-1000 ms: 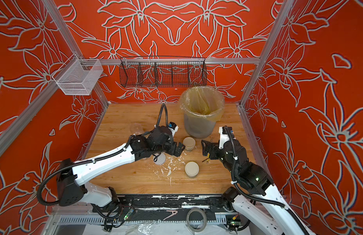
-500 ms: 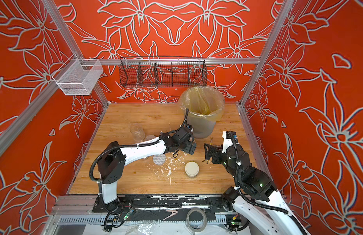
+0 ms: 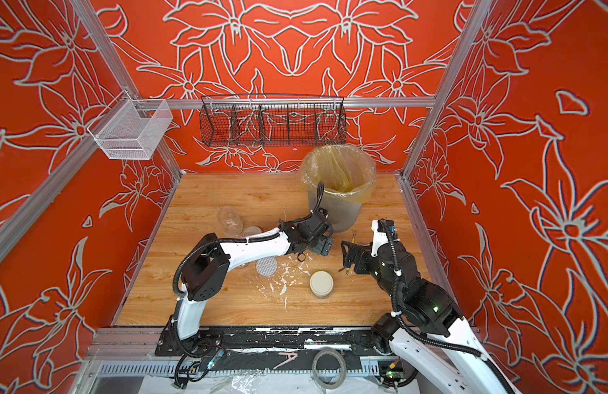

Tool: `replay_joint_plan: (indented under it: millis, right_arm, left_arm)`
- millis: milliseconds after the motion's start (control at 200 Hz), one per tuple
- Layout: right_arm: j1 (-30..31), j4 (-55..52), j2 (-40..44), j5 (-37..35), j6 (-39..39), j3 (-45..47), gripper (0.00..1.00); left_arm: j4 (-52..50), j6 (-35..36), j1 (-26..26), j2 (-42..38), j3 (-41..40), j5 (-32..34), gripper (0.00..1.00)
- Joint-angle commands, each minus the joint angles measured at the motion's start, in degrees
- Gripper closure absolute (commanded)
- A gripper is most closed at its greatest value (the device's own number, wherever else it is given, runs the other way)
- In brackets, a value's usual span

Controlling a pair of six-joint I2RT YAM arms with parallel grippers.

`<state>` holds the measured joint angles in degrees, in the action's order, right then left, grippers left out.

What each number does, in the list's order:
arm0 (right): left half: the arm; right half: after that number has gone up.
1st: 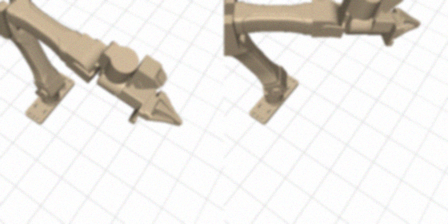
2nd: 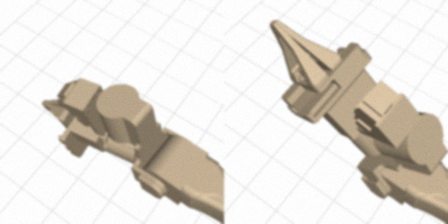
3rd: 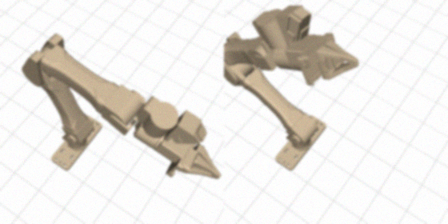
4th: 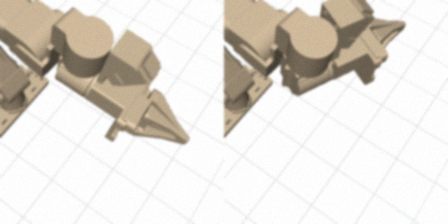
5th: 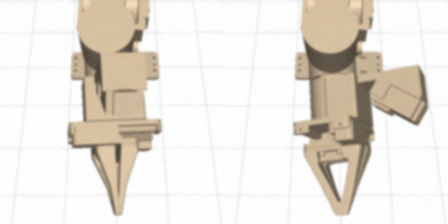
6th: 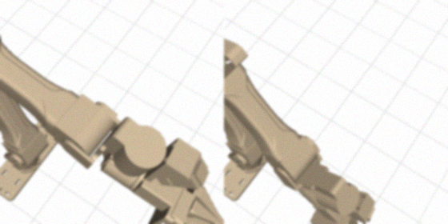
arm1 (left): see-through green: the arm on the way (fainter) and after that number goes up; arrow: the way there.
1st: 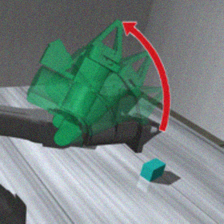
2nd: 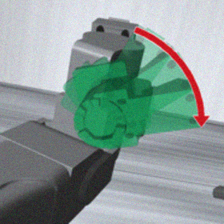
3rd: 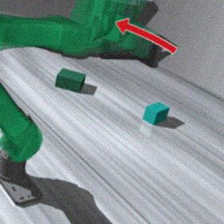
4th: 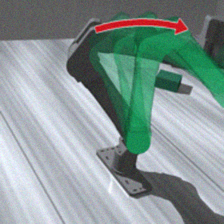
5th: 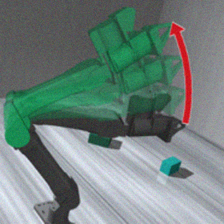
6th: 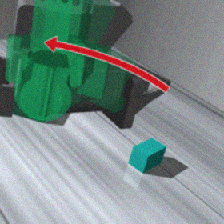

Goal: Empty moldy tea leaves from jars
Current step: Pick up the jar from the center of the board.

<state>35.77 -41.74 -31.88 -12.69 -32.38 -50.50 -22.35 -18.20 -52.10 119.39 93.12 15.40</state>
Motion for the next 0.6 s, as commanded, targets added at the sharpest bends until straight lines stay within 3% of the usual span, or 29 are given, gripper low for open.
replay_joint_plan:
  millis: [0, 80, 400, 596]
  right_arm:
    - [0.29, -0.33, -1.41, 2.2, -0.38, 0.29, 0.03]
    - [0.28, -0.6, -2.68, 4.06, 0.03, -0.11, 0.03]
    - [0.28, -0.09, -4.6, 6.71, -0.31, -0.21, 0.03]
    - [0.3, -0.28, -4.01, 6.23, -0.31, -0.13, 0.03]
  left_arm:
    - [-3.23, -0.11, -0.05, 2.23, 2.31, 0.31, 0.02]
    - [-3.27, -0.52, -0.02, 2.65, 2.42, -0.25, 0.0]
    - [-4.78, -1.73, 0.38, 3.94, 3.3, -1.57, 0.09]
    - [-4.81, -1.91, 0.42, 3.49, 3.15, -2.19, 0.22]
